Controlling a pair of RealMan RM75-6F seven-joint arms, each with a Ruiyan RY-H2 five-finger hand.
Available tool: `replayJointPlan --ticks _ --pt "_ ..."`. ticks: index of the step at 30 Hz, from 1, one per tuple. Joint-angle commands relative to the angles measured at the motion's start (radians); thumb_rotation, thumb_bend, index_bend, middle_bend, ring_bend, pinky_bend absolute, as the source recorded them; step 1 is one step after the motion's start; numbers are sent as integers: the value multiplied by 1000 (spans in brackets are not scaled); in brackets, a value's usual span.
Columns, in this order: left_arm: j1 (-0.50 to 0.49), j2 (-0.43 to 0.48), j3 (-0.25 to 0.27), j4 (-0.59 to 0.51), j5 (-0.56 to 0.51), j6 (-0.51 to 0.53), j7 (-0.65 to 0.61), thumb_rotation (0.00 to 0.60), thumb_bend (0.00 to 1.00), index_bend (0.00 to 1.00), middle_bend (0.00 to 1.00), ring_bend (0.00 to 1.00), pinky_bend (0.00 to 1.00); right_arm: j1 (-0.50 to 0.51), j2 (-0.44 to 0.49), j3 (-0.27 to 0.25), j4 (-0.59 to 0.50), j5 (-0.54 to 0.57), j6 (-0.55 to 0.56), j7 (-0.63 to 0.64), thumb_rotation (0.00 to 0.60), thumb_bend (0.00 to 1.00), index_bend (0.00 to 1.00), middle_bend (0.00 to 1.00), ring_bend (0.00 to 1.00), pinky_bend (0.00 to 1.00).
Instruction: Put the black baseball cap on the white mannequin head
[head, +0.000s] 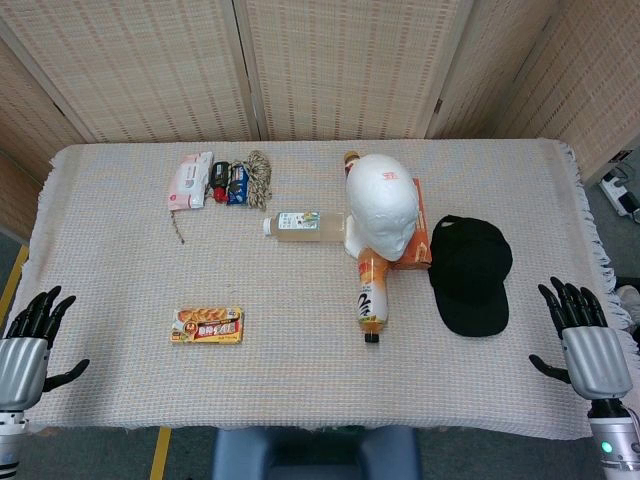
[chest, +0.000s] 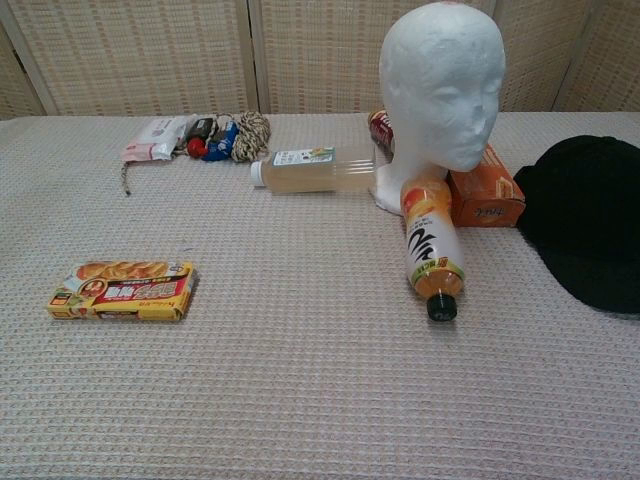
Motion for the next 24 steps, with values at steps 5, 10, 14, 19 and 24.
replayJointPlan --ticks 5,10,14,19,24 --pt "-10 -15 -3 4 -2 -11 2 600 171 140 62 9 214 5 -8 0 12 12 -17 -16 600 0 0 0 0 0" --pt "-22 -23 -1 9 -2 -32 -8 600 171 137 63 9 214 9 -62 7 96 -32 25 -18 600 0 33 251 220 435" --pt "-25 -24 3 10 0 -39 -14 600 171 133 62 9 215 20 -125 -8 235 -65 21 -75 600 0 206 829 806 944" --pt "-20 -14 5 3 -2 -34 -22 600 171 131 62 10 222 33 -257 -1 442 -78 40 5 600 2 425 1000 1000 1000" --pt "-15 -9 10 -2 8 -21 -25 600 171 135 62 12 223 37 -395 -7 651 -69 28 129 600 12 559 1000 1000 1000"
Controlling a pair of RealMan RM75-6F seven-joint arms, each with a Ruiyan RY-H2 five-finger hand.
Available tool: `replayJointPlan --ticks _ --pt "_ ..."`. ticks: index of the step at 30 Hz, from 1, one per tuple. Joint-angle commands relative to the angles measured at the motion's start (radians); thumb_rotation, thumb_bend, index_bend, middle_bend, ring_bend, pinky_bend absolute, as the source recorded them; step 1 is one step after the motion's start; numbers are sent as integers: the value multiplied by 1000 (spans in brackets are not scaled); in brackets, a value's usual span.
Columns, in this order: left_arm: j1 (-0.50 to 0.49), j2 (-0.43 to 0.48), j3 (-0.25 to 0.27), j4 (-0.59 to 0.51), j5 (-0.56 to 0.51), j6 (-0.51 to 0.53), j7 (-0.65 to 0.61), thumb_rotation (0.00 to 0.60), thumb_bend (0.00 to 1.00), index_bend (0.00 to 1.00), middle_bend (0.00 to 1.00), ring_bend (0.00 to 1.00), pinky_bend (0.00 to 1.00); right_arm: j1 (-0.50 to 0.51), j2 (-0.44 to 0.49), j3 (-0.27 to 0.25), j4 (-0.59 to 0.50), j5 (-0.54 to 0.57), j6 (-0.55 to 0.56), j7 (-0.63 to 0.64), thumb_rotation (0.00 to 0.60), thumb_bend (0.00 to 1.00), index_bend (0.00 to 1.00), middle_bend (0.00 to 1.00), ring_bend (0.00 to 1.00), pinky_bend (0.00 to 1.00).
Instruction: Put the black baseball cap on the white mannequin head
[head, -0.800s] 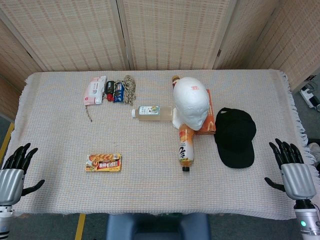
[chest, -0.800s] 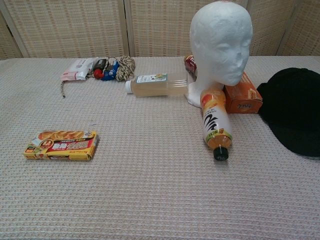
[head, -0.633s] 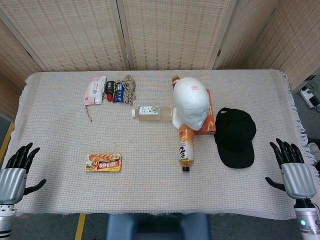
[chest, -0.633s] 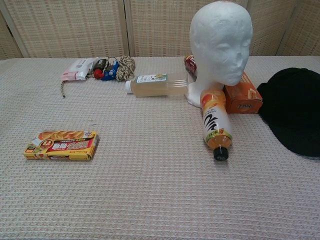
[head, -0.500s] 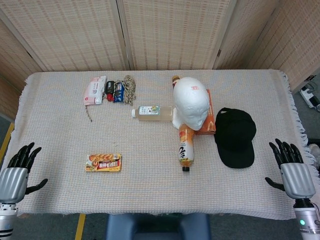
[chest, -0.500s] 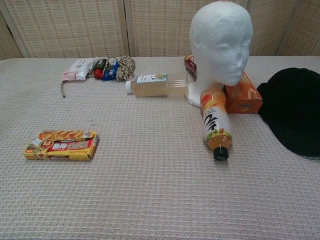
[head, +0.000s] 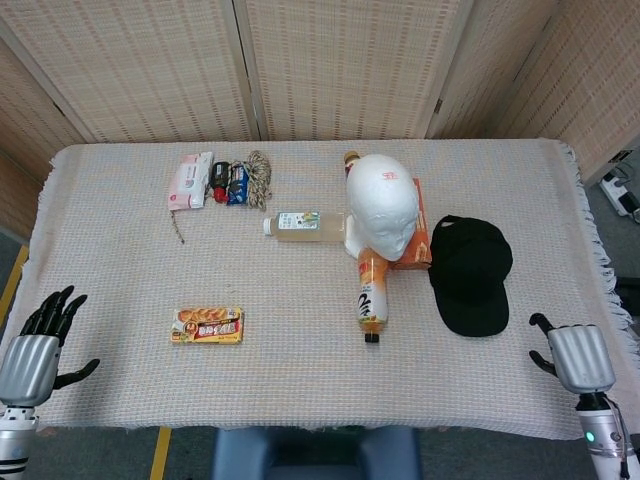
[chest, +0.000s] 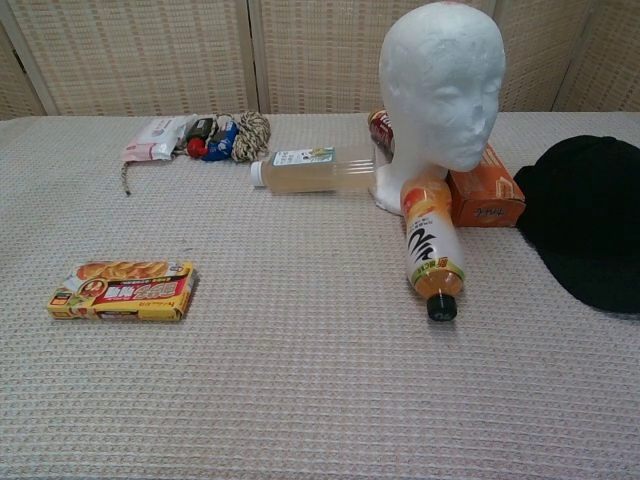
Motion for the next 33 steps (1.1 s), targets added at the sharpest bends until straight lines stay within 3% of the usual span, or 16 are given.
replayJointPlan --ticks 1,8,15,24,33 --pt "2 5 6 -6 2 -3 0 600 172 139 62 12 223 9 -142 -4 185 1 -6 105 600 16 563 1000 1000 1000" --pt "7 15 5 -12 7 11 -23 600 171 153 72 15 224 4 -321 -4 434 -3 42 208 600 33 632 1000 1000 1000" --pt "10 35 -4 -31 -14 7 -47 600 171 164 79 23 233 25 -478 28 657 19 72 318 600 45 634 1000 1000 1000" --pt "12 33 -2 -24 -6 14 -52 600 171 170 84 31 233 72 -571 68 797 63 28 364 600 51 572 1000 1000 1000" --pt "14 25 -9 -19 -12 23 -37 600 171 171 85 32 233 102 -616 75 862 82 -11 388 600 58 532 1000 1000 1000"
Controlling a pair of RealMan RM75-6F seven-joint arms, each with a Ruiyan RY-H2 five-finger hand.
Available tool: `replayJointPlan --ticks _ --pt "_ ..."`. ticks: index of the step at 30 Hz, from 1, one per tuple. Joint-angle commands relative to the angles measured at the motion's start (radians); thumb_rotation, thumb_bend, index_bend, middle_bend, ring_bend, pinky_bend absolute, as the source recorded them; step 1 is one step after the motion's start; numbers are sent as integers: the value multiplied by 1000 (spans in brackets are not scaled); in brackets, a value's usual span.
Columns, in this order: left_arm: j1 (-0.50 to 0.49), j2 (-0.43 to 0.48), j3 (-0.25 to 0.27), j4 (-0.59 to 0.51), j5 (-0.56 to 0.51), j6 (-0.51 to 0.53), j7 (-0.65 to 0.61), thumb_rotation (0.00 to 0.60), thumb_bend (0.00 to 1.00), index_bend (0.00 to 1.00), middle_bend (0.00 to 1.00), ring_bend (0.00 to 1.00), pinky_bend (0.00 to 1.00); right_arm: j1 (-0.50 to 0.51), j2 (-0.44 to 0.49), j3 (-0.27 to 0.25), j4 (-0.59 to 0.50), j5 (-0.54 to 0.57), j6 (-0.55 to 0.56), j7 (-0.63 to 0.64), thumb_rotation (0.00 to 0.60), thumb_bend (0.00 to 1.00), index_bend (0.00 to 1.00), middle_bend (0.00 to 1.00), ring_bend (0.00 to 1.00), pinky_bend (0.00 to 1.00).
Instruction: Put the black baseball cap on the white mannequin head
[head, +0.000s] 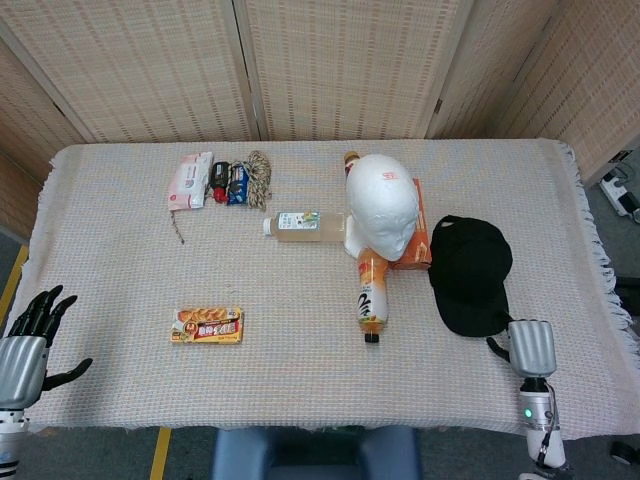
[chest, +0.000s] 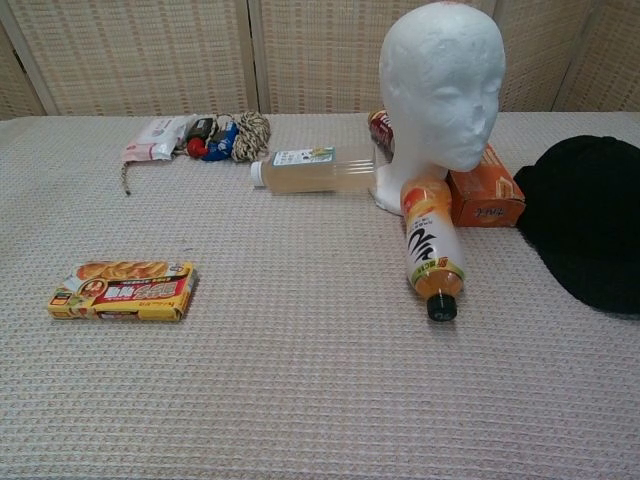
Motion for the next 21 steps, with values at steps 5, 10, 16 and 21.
replayJointPlan --ticks 5,10,16,21 --pt "5 -6 -5 4 1 15 9 600 171 177 87 33 233 10 -20 -3 31 6 -13 22 600 72 527 1000 1000 1000" --pt "6 -6 -7 5 -1 17 8 600 171 180 92 35 233 19 -35 -3 53 13 -39 29 600 115 516 1000 1000 1000" --pt "6 -9 -7 8 -3 16 12 600 171 181 93 37 233 34 -52 3 67 23 -51 41 600 153 502 1000 1000 1000" --pt "7 -11 -11 11 -6 19 15 600 172 182 93 38 233 44 -62 8 75 29 -53 48 600 187 490 1000 1000 1000"
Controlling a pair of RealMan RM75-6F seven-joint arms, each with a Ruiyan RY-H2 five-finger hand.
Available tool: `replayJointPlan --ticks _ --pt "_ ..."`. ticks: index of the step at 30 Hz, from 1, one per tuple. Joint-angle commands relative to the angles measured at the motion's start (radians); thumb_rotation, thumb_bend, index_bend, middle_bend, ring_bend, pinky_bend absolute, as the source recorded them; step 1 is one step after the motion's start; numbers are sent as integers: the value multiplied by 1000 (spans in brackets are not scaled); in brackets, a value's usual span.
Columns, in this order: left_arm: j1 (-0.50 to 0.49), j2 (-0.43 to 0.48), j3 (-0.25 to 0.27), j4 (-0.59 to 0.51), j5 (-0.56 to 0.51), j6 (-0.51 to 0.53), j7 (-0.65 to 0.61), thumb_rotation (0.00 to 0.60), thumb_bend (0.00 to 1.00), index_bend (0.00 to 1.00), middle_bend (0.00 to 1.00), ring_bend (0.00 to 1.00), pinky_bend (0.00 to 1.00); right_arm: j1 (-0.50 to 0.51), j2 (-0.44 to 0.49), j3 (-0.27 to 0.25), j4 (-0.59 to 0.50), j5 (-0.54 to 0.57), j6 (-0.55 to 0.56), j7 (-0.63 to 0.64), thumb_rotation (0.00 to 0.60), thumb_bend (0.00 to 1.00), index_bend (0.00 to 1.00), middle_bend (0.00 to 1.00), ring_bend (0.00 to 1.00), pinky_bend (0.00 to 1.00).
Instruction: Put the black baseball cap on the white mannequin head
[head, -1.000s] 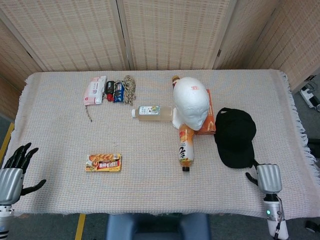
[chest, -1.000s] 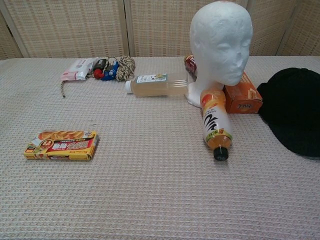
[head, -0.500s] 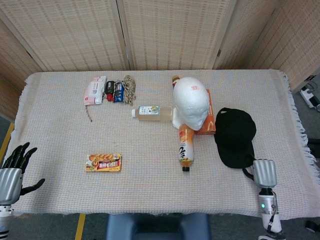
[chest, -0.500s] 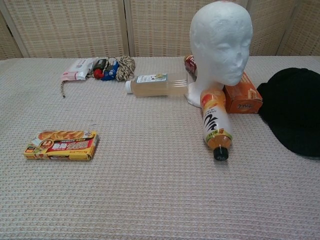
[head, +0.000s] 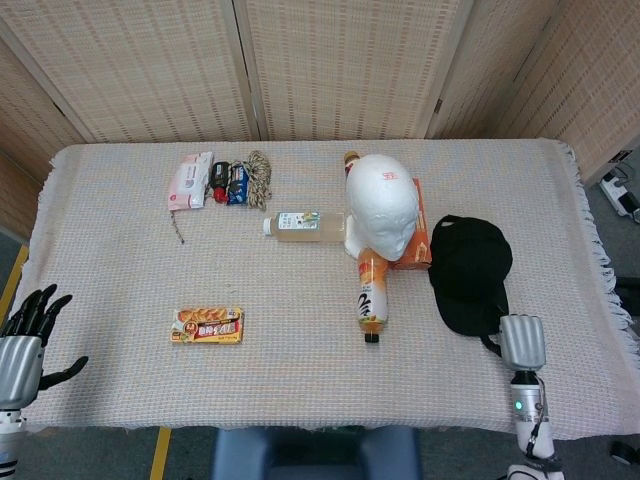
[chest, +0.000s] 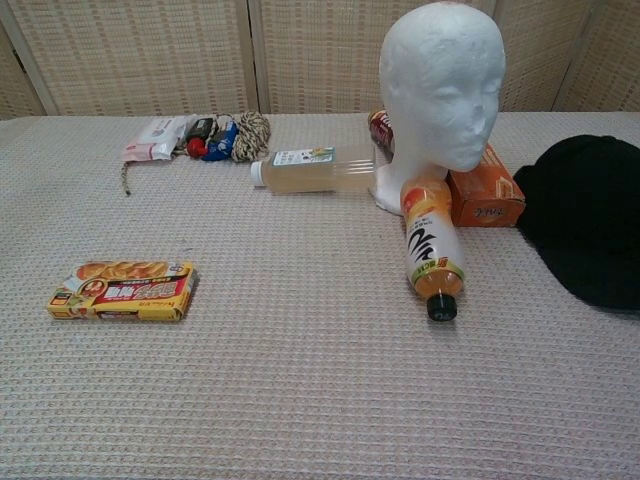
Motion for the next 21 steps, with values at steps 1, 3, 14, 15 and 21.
replayJointPlan --ticks 1,3,14,15,21 --pt "0 -1 -2 2 -2 1 2 600 172 182 94 39 234 4 -4 2 4 3 -3 1 600 190 486 1000 1000 1000" --pt "0 -2 -4 4 -6 1 3 600 172 182 95 39 233 10 -8 4 7 7 -10 0 600 196 479 1000 1000 1000" --pt "7 -22 -25 15 -24 27 13 600 171 193 108 58 237 65 -21 49 7 50 -29 28 600 201 446 1000 1000 1000" --pt "8 -22 -26 16 -24 28 14 600 171 194 109 59 237 68 -20 52 7 52 -29 29 600 207 446 1000 1000 1000" --pt "11 -27 -33 20 -27 41 12 600 172 196 120 68 245 89 -9 65 -4 64 -35 50 600 331 452 1000 1000 1000"
